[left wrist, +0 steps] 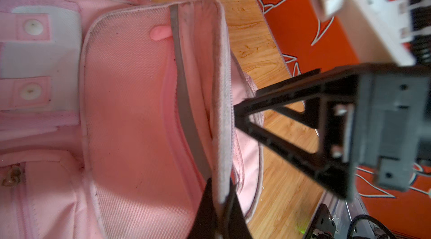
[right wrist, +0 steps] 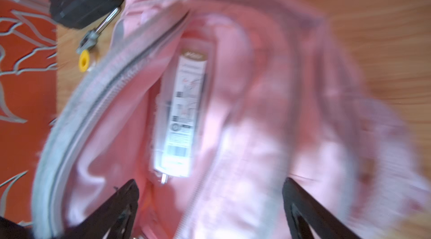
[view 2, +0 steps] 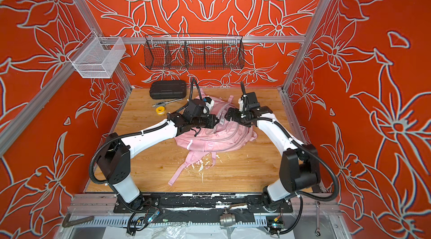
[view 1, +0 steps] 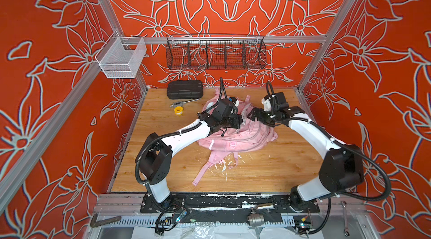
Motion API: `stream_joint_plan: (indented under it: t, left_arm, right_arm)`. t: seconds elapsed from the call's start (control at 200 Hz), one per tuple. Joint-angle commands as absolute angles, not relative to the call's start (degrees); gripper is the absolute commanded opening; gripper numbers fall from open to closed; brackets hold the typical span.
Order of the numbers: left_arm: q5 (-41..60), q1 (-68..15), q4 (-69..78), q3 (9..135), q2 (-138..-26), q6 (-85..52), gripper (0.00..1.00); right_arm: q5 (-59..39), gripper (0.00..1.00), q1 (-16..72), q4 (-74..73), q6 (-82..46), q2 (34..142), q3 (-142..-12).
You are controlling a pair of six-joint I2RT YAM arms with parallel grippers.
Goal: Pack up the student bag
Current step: 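Release the box and move the right gripper toward the pocket zipper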
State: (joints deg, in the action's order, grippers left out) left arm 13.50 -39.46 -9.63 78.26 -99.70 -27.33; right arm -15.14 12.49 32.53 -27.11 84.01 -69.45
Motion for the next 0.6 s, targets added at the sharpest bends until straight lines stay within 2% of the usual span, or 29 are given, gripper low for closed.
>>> stream_joint_plan:
  t: [0.0, 0.04, 0.085, 0.26, 0.315, 0.415, 0.595]
  left_arm:
    - [16.48, -40.29, -8.96, 82.07, -101.0, -22.8, 0.21]
    - [16.7, -40.6, -10.75, 83.25, -101.43, -20.54, 0.39]
    - [16.45, -40.9, -13.13, 84.58, -101.51, -17.31, 0.51]
    - [11.72, -41.13, -20.43, 86.54, -98.37, -0.44, 0.72]
    - [9.58, -41.11, -21.32, 85.33, -96.83, 5.79, 0.76]
    - [8.88, -41.09, -23.45, 81.89, -94.63, 19.98, 0.75]
    - [9.13, -41.07, -16.62, 67.96, -89.52, 41.32, 0.71]
  right_arm:
    - [-7.27, 0.97, 9.18, 36.6, -22.77, 78.54, -67.48]
    - [-6.13, 0.97, 8.13, 36.79, -22.21, 77.0, -66.92]
    - [-4.87, 0.97, 7.3, 36.87, -21.69, 75.39, -66.19]
    - [-6.55, 0.97, 6.48, 32.61, -18.46, 68.95, -61.6]
    - [-9.62, 0.97, 6.49, 30.68, -17.53, 67.38, -59.9]
    - [-15.26, 0.92, 6.57, 28.11, -16.09, 65.2, -56.87]
    - [-23.7, 0.72, 7.52, 20.51, -14.12, 59.68, -48.7]
